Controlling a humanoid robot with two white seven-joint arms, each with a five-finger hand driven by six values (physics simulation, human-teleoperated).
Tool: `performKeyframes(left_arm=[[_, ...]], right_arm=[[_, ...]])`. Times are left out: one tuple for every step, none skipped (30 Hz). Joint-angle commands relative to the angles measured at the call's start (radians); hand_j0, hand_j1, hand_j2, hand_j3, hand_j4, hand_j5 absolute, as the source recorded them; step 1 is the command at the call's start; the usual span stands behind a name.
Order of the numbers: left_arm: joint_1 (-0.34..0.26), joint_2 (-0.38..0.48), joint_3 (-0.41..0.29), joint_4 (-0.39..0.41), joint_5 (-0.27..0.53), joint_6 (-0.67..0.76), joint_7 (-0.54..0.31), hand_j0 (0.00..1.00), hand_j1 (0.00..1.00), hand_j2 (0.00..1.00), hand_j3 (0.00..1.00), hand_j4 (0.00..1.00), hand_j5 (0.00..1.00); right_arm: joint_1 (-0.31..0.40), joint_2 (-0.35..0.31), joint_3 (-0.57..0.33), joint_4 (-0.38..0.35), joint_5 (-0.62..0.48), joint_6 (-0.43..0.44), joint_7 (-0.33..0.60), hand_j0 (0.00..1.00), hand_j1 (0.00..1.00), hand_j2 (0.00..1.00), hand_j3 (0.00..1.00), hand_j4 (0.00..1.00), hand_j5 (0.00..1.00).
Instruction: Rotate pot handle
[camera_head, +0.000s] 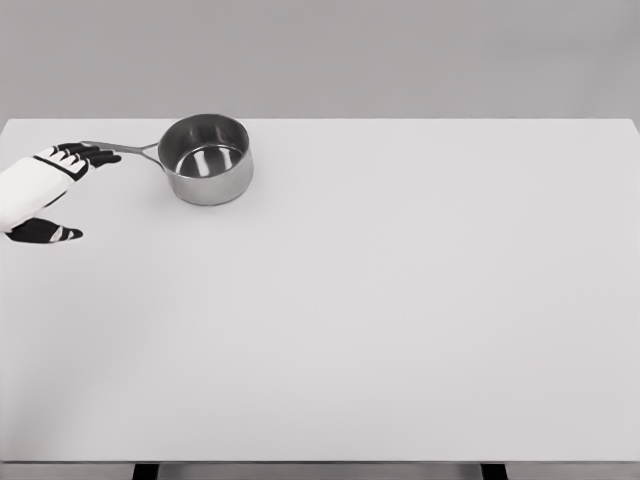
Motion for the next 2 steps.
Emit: performKeyframes(left_arm=[[0.000, 0.000, -0.002, -0.002, 0.018, 0.002, -0.001, 1.00, 1.00, 1.00, 1.00, 1.00, 1.00], [-0.002, 0.000, -0.002, -0.002, 0.017, 0.002, -0.001, 1.00, 1.00, 1.00, 1.00, 1.00, 1.00]], right_arm=[[0.000, 0.000, 0.000, 0.000, 0.000, 0.000, 0.001, 1.00, 1.00, 1.00, 1.00, 1.00, 1.00], [0.000, 0.000, 0.000, 0.000, 0.000, 0.000, 0.001, 1.00, 1.00, 1.00, 1.00, 1.00, 1.00]])
